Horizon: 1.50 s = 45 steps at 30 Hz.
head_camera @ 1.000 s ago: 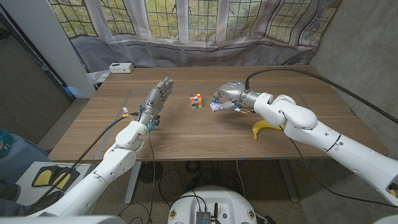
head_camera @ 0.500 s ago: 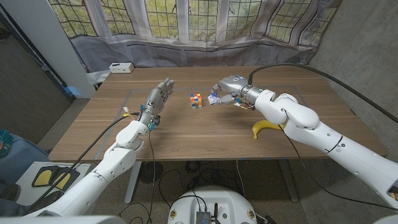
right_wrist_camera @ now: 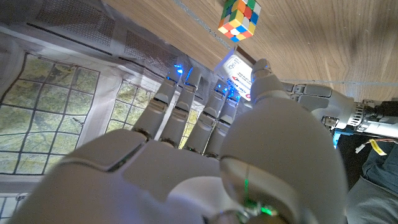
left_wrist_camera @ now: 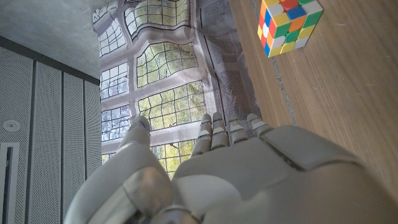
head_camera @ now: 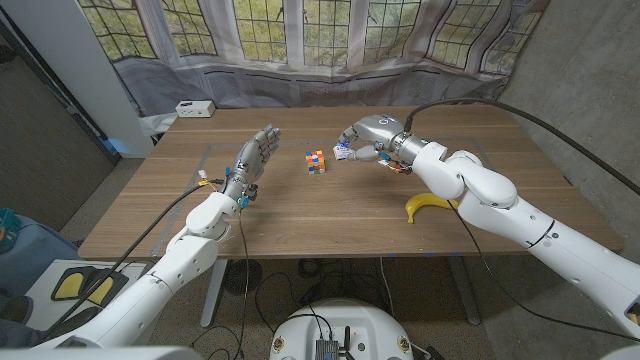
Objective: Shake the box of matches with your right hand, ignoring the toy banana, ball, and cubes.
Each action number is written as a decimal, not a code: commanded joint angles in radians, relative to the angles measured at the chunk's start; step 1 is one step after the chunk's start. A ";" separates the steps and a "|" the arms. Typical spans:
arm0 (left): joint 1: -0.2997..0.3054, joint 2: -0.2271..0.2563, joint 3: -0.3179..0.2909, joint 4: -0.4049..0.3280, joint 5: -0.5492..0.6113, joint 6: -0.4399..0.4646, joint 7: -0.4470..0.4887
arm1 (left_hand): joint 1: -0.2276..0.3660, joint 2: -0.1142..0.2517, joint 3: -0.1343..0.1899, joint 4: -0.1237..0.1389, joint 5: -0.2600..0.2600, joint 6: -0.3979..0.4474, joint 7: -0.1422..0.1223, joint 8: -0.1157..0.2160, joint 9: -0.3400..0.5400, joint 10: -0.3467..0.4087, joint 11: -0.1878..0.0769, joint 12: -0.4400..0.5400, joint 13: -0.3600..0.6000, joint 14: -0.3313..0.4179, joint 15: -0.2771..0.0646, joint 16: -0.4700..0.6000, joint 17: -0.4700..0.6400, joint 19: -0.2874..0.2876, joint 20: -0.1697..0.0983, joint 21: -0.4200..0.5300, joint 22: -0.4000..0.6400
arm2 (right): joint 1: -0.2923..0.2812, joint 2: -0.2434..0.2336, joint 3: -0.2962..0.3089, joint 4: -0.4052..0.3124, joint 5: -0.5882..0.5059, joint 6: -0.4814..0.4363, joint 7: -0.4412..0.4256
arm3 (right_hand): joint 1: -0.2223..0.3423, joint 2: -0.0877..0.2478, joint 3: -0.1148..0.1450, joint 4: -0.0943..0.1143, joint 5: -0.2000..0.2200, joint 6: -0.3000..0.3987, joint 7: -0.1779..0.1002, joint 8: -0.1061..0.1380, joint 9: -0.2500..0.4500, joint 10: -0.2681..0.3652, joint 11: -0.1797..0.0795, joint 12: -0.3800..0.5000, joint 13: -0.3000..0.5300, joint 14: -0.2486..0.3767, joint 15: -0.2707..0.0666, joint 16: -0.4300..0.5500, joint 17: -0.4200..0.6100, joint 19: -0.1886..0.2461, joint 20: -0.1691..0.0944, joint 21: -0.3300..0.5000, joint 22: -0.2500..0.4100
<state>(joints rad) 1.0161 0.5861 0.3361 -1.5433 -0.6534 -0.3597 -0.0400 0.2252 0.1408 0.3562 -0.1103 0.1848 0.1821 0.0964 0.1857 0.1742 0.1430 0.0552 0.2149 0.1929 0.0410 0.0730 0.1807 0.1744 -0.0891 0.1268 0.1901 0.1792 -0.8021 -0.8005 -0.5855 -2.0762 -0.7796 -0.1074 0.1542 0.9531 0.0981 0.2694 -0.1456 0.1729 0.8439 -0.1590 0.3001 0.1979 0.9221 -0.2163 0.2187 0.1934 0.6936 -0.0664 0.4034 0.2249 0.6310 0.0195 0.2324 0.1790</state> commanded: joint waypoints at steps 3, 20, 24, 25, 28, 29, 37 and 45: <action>-0.017 -0.005 0.007 0.014 0.000 -0.002 -0.011 | 0.006 -0.009 0.009 0.003 -0.001 0.006 -0.005 0.000 0.004 0.003 -0.007 -0.002 0.004 -0.002 0.001 0.005 0.003 0.000 0.006 0.009 0.004 | -0.102 0.059 0.149 0.040 0.263 -0.010 -0.282 | 0.000 0.020 0.004 0.006 0.004 0.085 -0.062 0.010 0.004 0.023 0.001 0.007 0.003 0.020 -0.087 0.003 0.000 0.017 0.001 0.002 0.003; -0.050 -0.018 0.021 0.049 -0.004 0.006 -0.033 | 0.006 -0.011 0.012 0.002 -0.001 0.007 -0.005 0.000 0.004 0.002 -0.006 -0.002 0.004 -0.002 0.003 0.005 0.003 0.000 0.006 0.010 0.004 | -0.222 0.186 0.402 0.149 0.848 0.094 -0.463 | -0.007 0.026 -0.001 0.010 0.002 0.096 -0.056 0.009 0.004 0.037 0.002 0.007 0.002 0.025 -0.076 0.006 0.005 -0.023 0.012 -0.015 0.003; -0.061 -0.020 0.026 0.057 -0.003 0.011 -0.037 | 0.006 -0.011 0.013 0.002 -0.001 0.007 -0.005 0.000 0.004 0.001 -0.006 -0.003 0.004 -0.002 0.002 0.005 0.003 0.000 0.006 0.010 0.004 | -0.250 0.280 0.489 0.213 1.088 0.158 -0.478 | -0.008 0.027 -0.003 0.010 0.002 0.096 -0.053 0.007 0.004 0.037 0.002 0.006 0.002 0.032 -0.071 0.009 0.006 -0.025 0.011 -0.016 0.003; -0.061 -0.020 0.026 0.057 -0.003 0.011 -0.037 | 0.006 -0.011 0.013 0.002 -0.001 0.007 -0.005 0.000 0.004 0.001 -0.006 -0.003 0.004 -0.002 0.003 0.005 0.003 0.000 0.007 0.010 0.004 | -0.250 0.275 0.486 0.214 1.097 0.162 -0.480 | -0.009 0.026 -0.003 0.010 0.002 0.096 -0.052 0.007 0.004 0.037 0.002 0.006 0.002 0.033 -0.069 0.009 0.006 -0.026 0.011 -0.016 0.003; -0.066 -0.021 0.028 0.061 -0.002 0.013 -0.040 | 0.005 -0.011 0.014 0.002 -0.001 0.006 -0.006 0.000 0.004 0.000 -0.006 -0.003 0.004 -0.002 0.003 0.005 0.003 0.000 0.007 0.010 0.004 | -0.260 0.331 0.531 0.249 1.253 0.192 -0.484 | -0.010 0.030 -0.003 0.012 0.003 0.096 -0.050 0.006 0.004 0.036 0.002 0.005 0.002 0.035 -0.067 0.011 0.008 -0.027 0.006 -0.016 0.003; -0.070 -0.024 0.030 0.066 -0.002 0.012 -0.043 | 0.005 -0.011 0.014 0.002 -0.001 0.007 -0.005 0.000 0.004 0.001 -0.007 -0.003 0.004 -0.002 0.003 0.005 0.003 0.000 0.006 0.010 0.004 | -0.263 0.366 0.566 0.265 1.369 0.175 -0.476 | -0.010 0.032 -0.003 0.012 0.003 0.096 -0.050 0.006 0.004 0.036 0.002 0.004 0.002 0.040 -0.066 0.013 0.009 -0.027 0.003 -0.016 0.003; -0.081 -0.034 0.037 0.086 -0.009 0.015 -0.055 | 0.005 -0.012 0.015 0.002 -0.001 0.007 -0.004 0.000 0.004 0.001 -0.008 -0.003 0.004 -0.002 0.004 0.005 0.003 0.000 0.006 0.010 0.004 | -0.262 0.416 0.638 0.373 1.782 0.106 -0.390 | -0.013 0.037 -0.002 0.013 0.005 0.078 -0.045 -0.005 0.004 0.031 0.003 0.000 0.002 0.042 -0.066 0.007 0.005 -0.026 -0.016 -0.015 0.004; -0.088 -0.039 0.040 0.093 -0.008 0.016 -0.055 | 0.005 -0.012 0.017 0.001 -0.001 0.007 -0.005 0.000 0.004 0.001 -0.007 -0.003 0.004 -0.003 0.004 0.005 0.003 0.000 0.007 0.010 0.004 | -0.249 0.376 0.601 0.407 1.838 0.131 -0.344 | -0.018 0.046 0.000 0.017 0.007 0.076 -0.046 -0.009 0.004 0.026 0.003 -0.003 0.002 0.040 -0.071 0.004 0.005 -0.021 -0.027 -0.013 0.004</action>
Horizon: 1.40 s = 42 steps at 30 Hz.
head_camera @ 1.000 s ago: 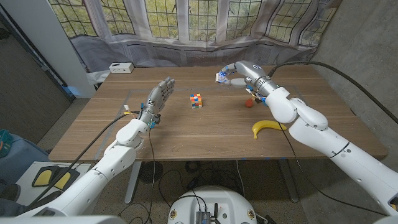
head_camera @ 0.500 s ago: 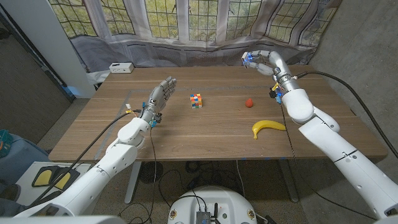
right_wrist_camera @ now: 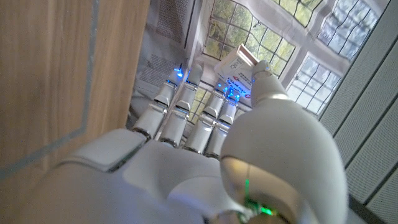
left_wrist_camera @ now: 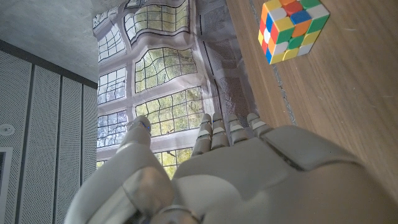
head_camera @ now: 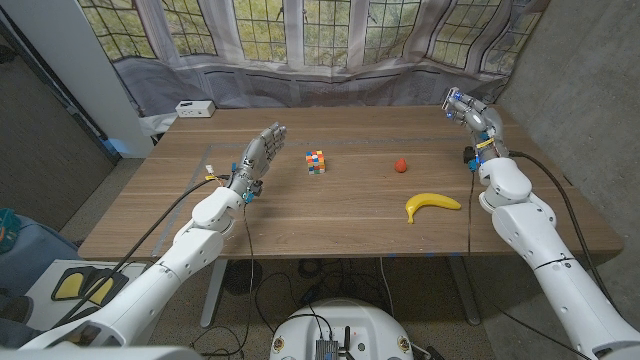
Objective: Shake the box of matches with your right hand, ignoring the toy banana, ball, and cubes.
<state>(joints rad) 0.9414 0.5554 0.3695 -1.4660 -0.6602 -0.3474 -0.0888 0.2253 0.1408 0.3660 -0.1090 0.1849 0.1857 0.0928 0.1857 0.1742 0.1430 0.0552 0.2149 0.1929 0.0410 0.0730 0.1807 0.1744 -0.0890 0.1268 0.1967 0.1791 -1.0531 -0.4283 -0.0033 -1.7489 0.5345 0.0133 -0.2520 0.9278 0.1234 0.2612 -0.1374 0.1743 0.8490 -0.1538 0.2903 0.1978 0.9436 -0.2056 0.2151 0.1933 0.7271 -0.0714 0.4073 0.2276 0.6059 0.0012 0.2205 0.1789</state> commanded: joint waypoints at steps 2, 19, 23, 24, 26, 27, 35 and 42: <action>-0.014 -0.009 0.008 0.016 -0.002 0.006 -0.006 | 0.005 -0.012 0.008 0.000 -0.001 0.003 -0.001 0.000 0.004 0.001 -0.006 -0.003 0.004 -0.002 0.004 0.005 0.003 0.000 0.007 0.004 0.004 | 0.009 -0.017 -0.001 0.080 0.497 0.032 0.080 | 0.007 0.021 0.008 0.009 0.005 0.072 -0.051 0.001 0.004 0.008 -0.007 0.001 0.002 0.007 -0.066 0.000 0.003 0.007 -0.013 0.000 0.004; 0.000 0.000 0.006 -0.008 0.006 0.014 0.014 | 0.003 -0.013 0.013 0.000 -0.001 0.008 0.004 0.001 0.004 0.004 -0.001 -0.002 0.004 -0.001 0.001 0.005 0.003 -0.001 -0.022 0.004 0.003 | 0.124 -0.178 -0.241 0.065 0.047 0.295 0.252 | 0.014 0.027 0.010 0.001 0.008 0.085 -0.039 -0.002 0.005 0.006 -0.006 -0.002 0.003 0.003 -0.068 -0.002 0.010 0.056 -0.044 0.021 0.006; 0.003 0.005 0.005 -0.017 0.009 0.016 0.017 | 0.003 -0.013 0.014 0.000 -0.001 0.006 0.003 0.001 0.004 0.004 -0.002 -0.002 0.004 -0.001 -0.002 0.005 0.003 -0.003 -0.016 0.003 0.003 | 0.172 -0.235 -0.307 0.017 -0.096 0.290 0.271 | 0.015 0.027 0.009 0.000 0.008 0.093 -0.036 0.000 0.005 0.012 0.000 0.000 0.003 0.005 -0.063 0.000 0.012 0.059 -0.045 0.022 0.007; 0.005 0.006 0.004 -0.019 0.010 0.016 0.018 | 0.003 -0.013 0.014 0.000 -0.001 0.006 0.002 0.001 0.004 0.004 -0.002 -0.002 0.004 -0.001 -0.002 0.005 0.003 -0.003 -0.014 0.003 0.003 | 0.185 -0.250 -0.324 0.004 -0.136 0.288 0.277 | 0.016 0.026 0.009 -0.001 0.008 0.094 -0.036 0.000 0.005 0.013 0.001 0.001 0.003 0.005 -0.064 0.000 0.013 0.059 -0.045 0.022 0.007; 0.007 0.007 0.003 -0.023 0.009 0.016 0.019 | 0.003 -0.013 0.015 0.000 -0.001 0.006 0.001 0.001 0.004 0.004 -0.003 -0.002 0.004 -0.002 -0.002 0.005 0.003 -0.005 -0.012 0.003 0.003 | 0.214 -0.278 -0.357 -0.024 -0.215 0.278 0.291 | 0.017 0.027 0.010 -0.002 0.008 0.095 -0.033 0.000 0.005 0.014 0.002 0.001 0.003 0.005 -0.061 0.000 0.013 0.058 -0.045 0.022 0.007; 0.008 0.007 0.002 -0.024 0.009 0.016 0.020 | 0.003 -0.013 0.015 0.000 -0.001 0.006 0.001 0.000 0.004 0.004 -0.003 -0.002 0.004 -0.002 -0.002 0.005 0.003 -0.005 -0.011 0.003 0.003 | 0.227 -0.290 -0.373 -0.038 -0.252 0.270 0.297 | 0.017 0.027 0.010 -0.002 0.008 0.096 -0.033 0.000 0.005 0.014 0.002 0.001 0.003 0.004 -0.062 0.000 0.014 0.058 -0.045 0.022 0.007; 0.018 0.013 -0.006 -0.036 0.009 0.006 0.025 | 0.002 -0.014 0.016 -0.001 -0.001 0.006 0.001 0.000 0.004 0.003 -0.004 -0.002 0.004 -0.002 -0.003 0.005 0.003 -0.005 -0.009 0.003 0.003 | 0.356 -0.366 -0.520 -0.154 -0.625 0.176 0.378 | 0.020 0.026 0.009 -0.004 0.007 0.104 -0.030 0.001 0.005 0.021 0.006 0.003 0.003 0.000 -0.059 -0.001 0.016 0.052 -0.044 0.020 0.007; 0.024 0.017 -0.012 -0.043 0.009 0.004 0.031 | 0.002 -0.015 0.017 -0.001 -0.001 0.006 0.000 0.000 0.004 0.003 -0.002 -0.002 0.004 -0.002 -0.002 0.005 0.003 -0.005 -0.007 0.003 0.003 | 0.434 -0.382 -0.636 -0.209 -0.916 0.098 0.472 | 0.021 0.026 0.009 -0.005 0.007 0.110 -0.031 0.002 0.005 0.023 0.005 0.003 0.003 -0.002 -0.060 -0.004 0.016 0.051 -0.044 0.019 0.008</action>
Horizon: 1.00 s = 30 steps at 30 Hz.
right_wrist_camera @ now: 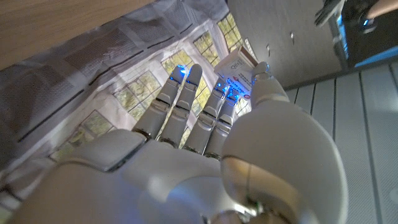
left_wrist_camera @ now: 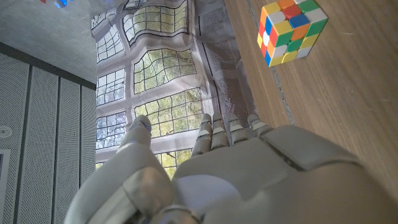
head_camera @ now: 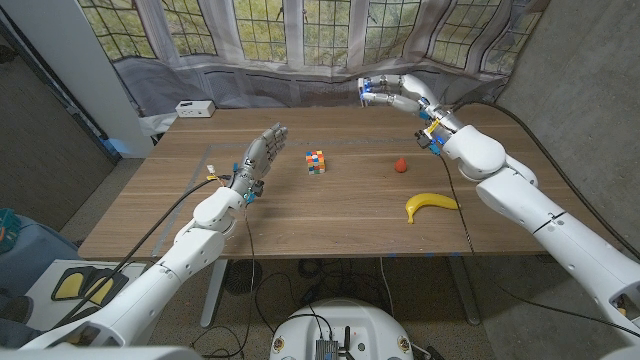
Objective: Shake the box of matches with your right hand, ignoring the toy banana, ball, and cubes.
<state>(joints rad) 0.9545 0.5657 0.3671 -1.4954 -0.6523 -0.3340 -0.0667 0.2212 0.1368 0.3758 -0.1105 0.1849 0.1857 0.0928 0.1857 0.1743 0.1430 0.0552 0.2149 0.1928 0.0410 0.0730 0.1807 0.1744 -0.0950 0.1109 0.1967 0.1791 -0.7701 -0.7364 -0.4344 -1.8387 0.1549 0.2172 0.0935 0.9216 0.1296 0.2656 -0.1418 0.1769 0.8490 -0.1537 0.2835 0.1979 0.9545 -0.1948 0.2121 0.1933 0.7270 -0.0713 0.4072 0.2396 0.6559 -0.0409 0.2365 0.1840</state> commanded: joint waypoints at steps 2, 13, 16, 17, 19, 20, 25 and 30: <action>0.012 0.008 -0.011 -0.014 0.000 -0.009 0.010 | 0.006 -0.011 0.008 0.001 -0.001 0.006 0.000 0.000 0.004 0.003 -0.003 -0.003 0.004 -0.001 -0.002 0.005 0.003 0.001 0.009 0.003 0.003 | 0.165 -0.073 -0.230 -0.125 -0.595 -0.117 0.155 | 0.027 0.020 0.005 -0.001 0.005 0.111 -0.030 0.008 0.004 0.013 -0.004 0.006 0.003 -0.002 -0.060 -0.004 0.003 0.000 -0.001 0.003 0.002; 0.013 0.003 -0.013 -0.002 -0.006 -0.013 0.006 | 0.005 -0.012 0.009 0.001 -0.001 0.005 -0.001 0.000 0.004 0.003 -0.003 -0.002 0.004 -0.001 -0.001 0.005 0.003 0.000 0.012 0.003 0.003 | 0.158 -0.047 -0.241 -0.113 -0.647 -0.147 0.206 | 0.027 0.020 0.004 -0.001 0.004 0.113 -0.031 0.006 0.004 0.014 -0.002 0.006 0.003 -0.008 -0.062 -0.009 0.004 -0.006 0.000 0.001 0.003; 0.011 0.002 -0.012 0.003 -0.007 -0.014 0.003 | 0.005 -0.012 0.010 0.001 -0.001 0.005 -0.001 0.000 0.004 0.004 -0.004 -0.002 0.004 -0.002 -0.001 0.005 0.003 0.000 0.013 0.003 0.003 | 0.128 -0.036 -0.198 -0.090 -0.550 -0.148 0.180 | 0.027 0.020 0.004 -0.001 0.004 0.113 -0.032 0.005 0.004 0.014 -0.004 0.005 0.003 -0.005 -0.061 -0.009 0.003 -0.005 0.001 0.001 0.003; 0.010 0.001 -0.011 0.004 -0.008 -0.013 0.002 | 0.005 -0.012 0.010 0.001 -0.001 0.006 0.000 0.000 0.004 0.003 -0.004 -0.002 0.004 -0.002 0.000 0.005 0.003 0.000 0.013 0.003 0.003 | 0.117 -0.032 -0.182 -0.079 -0.511 -0.146 0.169 | 0.027 0.020 0.004 -0.001 0.004 0.113 -0.030 0.006 0.004 0.014 -0.002 0.005 0.003 -0.004 -0.061 -0.009 0.003 -0.005 0.001 0.001 0.003; 0.008 0.001 -0.011 0.007 -0.009 -0.013 0.000 | 0.004 -0.012 0.010 0.001 -0.001 0.005 -0.001 0.000 0.004 0.003 -0.004 -0.002 0.004 -0.002 0.000 0.005 0.003 -0.001 0.014 0.003 0.003 | 0.092 -0.025 -0.147 -0.060 -0.428 -0.138 0.145 | 0.027 0.022 0.006 0.000 0.004 0.114 -0.030 0.005 0.004 0.014 0.000 0.005 0.003 -0.005 -0.059 -0.010 0.003 -0.006 0.001 0.001 0.003; 0.006 0.000 -0.010 0.009 -0.009 -0.012 -0.001 | 0.004 -0.012 0.010 0.001 -0.001 0.005 -0.001 0.000 0.004 0.004 -0.004 -0.002 0.004 -0.002 0.000 0.005 0.003 -0.001 0.014 0.003 0.003 | 0.078 -0.022 -0.129 -0.052 -0.390 -0.132 0.128 | 0.027 0.023 0.006 0.000 0.004 0.114 -0.030 0.005 0.004 0.013 0.000 0.005 0.003 -0.005 -0.059 -0.010 0.003 -0.007 0.002 0.001 0.003; -0.002 -0.003 -0.007 0.018 -0.008 -0.010 -0.006 | 0.004 -0.012 0.011 0.001 -0.002 0.005 0.000 0.000 0.004 0.003 -0.004 -0.003 0.004 -0.002 0.001 0.005 0.003 -0.001 0.014 0.003 0.003 | 0.012 -0.004 -0.039 -0.003 -0.174 -0.073 0.066 | 0.029 0.025 0.006 -0.001 0.004 0.113 -0.027 0.003 0.004 0.012 0.000 0.004 0.003 0.003 -0.058 -0.006 0.005 -0.009 0.005 0.000 0.003; -0.012 -0.007 -0.002 0.027 -0.008 -0.009 -0.013 | 0.004 -0.013 0.012 0.000 -0.002 0.005 -0.001 0.000 0.004 0.002 -0.005 -0.003 0.004 -0.002 0.001 0.005 0.003 -0.002 0.016 0.003 0.003 | -0.062 0.034 0.058 0.046 0.058 0.013 0.007 | 0.031 0.024 0.006 -0.002 0.004 0.115 -0.028 0.003 0.004 0.012 -0.001 0.003 0.003 0.004 -0.057 -0.005 0.007 -0.005 0.007 0.002 0.002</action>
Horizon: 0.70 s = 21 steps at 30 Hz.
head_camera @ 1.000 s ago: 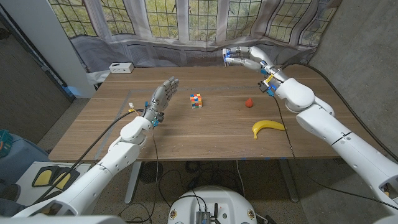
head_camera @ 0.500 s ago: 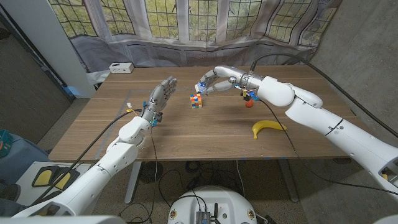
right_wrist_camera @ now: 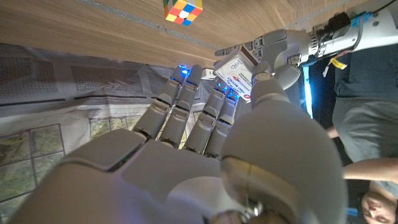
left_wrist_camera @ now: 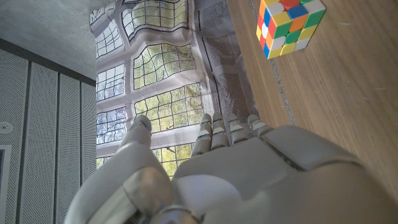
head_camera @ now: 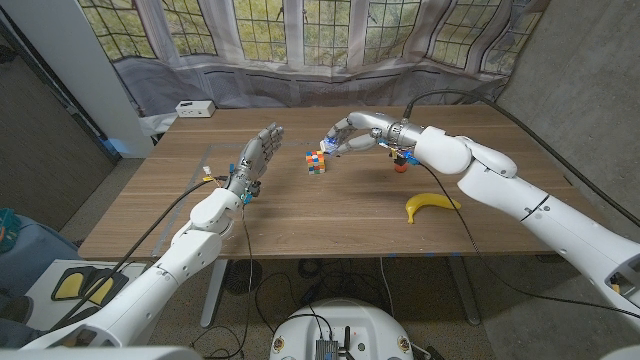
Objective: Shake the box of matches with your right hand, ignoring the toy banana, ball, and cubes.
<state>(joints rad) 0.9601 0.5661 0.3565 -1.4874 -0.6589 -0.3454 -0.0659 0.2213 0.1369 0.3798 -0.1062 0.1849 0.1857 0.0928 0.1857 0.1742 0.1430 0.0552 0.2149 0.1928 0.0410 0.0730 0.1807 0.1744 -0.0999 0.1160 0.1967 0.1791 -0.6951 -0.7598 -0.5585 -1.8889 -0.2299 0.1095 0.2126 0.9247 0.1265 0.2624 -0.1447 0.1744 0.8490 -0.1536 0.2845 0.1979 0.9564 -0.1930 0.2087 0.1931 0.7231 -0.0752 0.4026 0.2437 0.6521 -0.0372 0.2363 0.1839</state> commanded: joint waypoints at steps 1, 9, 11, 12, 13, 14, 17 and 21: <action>-0.019 -0.008 0.010 0.021 -0.001 0.003 -0.015 | 0.003 -0.013 0.008 -0.004 -0.002 0.005 -0.001 0.000 0.004 0.001 -0.006 -0.003 0.004 -0.002 0.000 0.005 0.003 0.002 0.011 0.002 0.003 | -0.152 0.064 0.201 0.103 0.481 0.137 -0.124 | 0.028 0.028 0.009 0.001 0.007 0.115 -0.026 0.002 0.004 0.010 -0.003 0.007 0.003 0.007 -0.053 0.000 0.003 0.001 0.003 0.003 0.003; -0.033 -0.014 0.016 0.033 0.000 0.002 -0.026 | 0.003 -0.013 0.009 -0.004 -0.002 0.005 -0.002 0.000 0.004 0.002 -0.007 -0.003 0.004 -0.003 0.001 0.005 0.003 0.001 0.011 0.002 0.003 | -0.232 0.110 0.317 0.161 0.747 0.231 -0.160 | 0.025 0.026 0.007 0.002 0.006 0.116 -0.028 0.000 0.004 0.012 -0.002 0.007 0.003 0.010 -0.052 0.001 0.004 0.006 0.002 0.004 0.003; -0.036 -0.015 0.018 0.035 0.000 0.002 -0.029 | 0.003 -0.013 0.009 -0.004 -0.002 0.005 -0.001 0.000 0.004 0.002 -0.006 -0.003 0.004 -0.003 0.002 0.005 0.003 0.001 0.011 0.002 0.003 | -0.253 0.125 0.346 0.174 0.804 0.246 -0.176 | 0.025 0.026 0.007 0.002 0.006 0.116 -0.029 0.000 0.004 0.013 -0.005 0.007 0.003 0.010 -0.053 0.001 0.005 0.006 0.002 0.005 0.003; -0.037 -0.015 0.018 0.036 0.000 0.002 -0.030 | 0.002 -0.014 0.009 -0.004 -0.002 0.005 -0.002 0.000 0.004 0.002 -0.006 -0.003 0.004 -0.002 0.002 0.005 0.003 0.001 0.011 0.002 0.003 | -0.263 0.131 0.361 0.182 0.829 0.252 -0.184 | 0.026 0.026 0.007 0.002 0.006 0.117 -0.029 0.000 0.004 0.013 -0.005 0.007 0.003 0.012 -0.054 0.001 0.005 0.008 0.001 0.005 0.003; -0.038 -0.015 0.019 0.036 0.001 0.002 -0.030 | 0.002 -0.014 0.010 -0.004 -0.002 0.005 -0.001 0.000 0.004 0.002 -0.007 -0.003 0.004 -0.002 0.003 0.005 0.003 0.001 0.011 0.002 0.003 | -0.274 0.139 0.376 0.188 0.854 0.257 -0.195 | 0.025 0.026 0.007 0.002 0.006 0.118 -0.030 0.000 0.004 0.014 -0.006 0.007 0.003 0.012 -0.055 0.000 0.004 0.010 0.000 0.006 0.003; -0.039 -0.016 0.019 0.037 0.000 0.002 -0.032 | 0.002 -0.014 0.010 -0.004 -0.002 0.005 -0.001 0.000 0.004 0.002 -0.007 -0.003 0.004 -0.002 0.002 0.005 0.003 0.001 0.011 0.002 0.003 | -0.285 0.146 0.391 0.192 0.880 0.259 -0.206 | 0.026 0.027 0.008 0.002 0.006 0.119 -0.031 0.000 0.004 0.014 -0.006 0.007 0.003 0.013 -0.058 0.001 0.005 0.010 -0.001 0.006 0.003; -0.042 -0.017 0.020 0.039 0.000 0.003 -0.034 | 0.002 -0.014 0.010 -0.004 -0.002 0.005 -0.001 0.000 0.004 0.002 -0.006 -0.003 0.004 -0.002 0.002 0.005 0.003 0.001 0.012 0.002 0.003 | -0.319 0.161 0.434 0.193 0.933 0.244 -0.270 | 0.024 0.026 0.007 0.003 0.006 0.119 -0.032 -0.001 0.004 0.015 -0.008 0.007 0.003 0.015 -0.059 0.000 0.004 0.011 -0.002 0.006 0.003; -0.048 -0.018 0.024 0.043 0.002 0.003 -0.039 | 0.002 -0.014 0.011 -0.004 -0.002 0.005 -0.001 0.000 0.004 0.003 -0.006 -0.003 0.004 -0.002 0.001 0.005 0.003 0.001 0.012 0.002 0.003 | -0.367 0.183 0.493 0.160 1.036 0.161 -0.387 | 0.022 0.026 0.007 0.004 0.006 0.118 -0.032 -0.002 0.004 0.015 -0.009 0.007 0.003 0.015 -0.060 -0.001 0.003 0.012 -0.003 0.007 0.003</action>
<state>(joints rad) 0.9264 0.5528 0.3727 -1.4550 -0.6596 -0.3446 -0.0917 0.2160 0.1316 0.3837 -0.1102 0.1849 0.1857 0.0928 0.1857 0.1742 0.1430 0.0552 0.2149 0.1929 0.0410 0.0730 0.1807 0.1744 -0.0999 0.1160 0.1967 0.1791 -0.9317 -0.6420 -0.2355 -1.7329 0.4835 0.3209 0.0160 0.9308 0.1204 0.2627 -0.1442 0.1730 0.8599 -0.1427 0.2795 0.1978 0.9598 -0.1966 0.2119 0.1934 0.7270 -0.0714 0.4026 0.2442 0.6558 -0.0409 0.2362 0.1838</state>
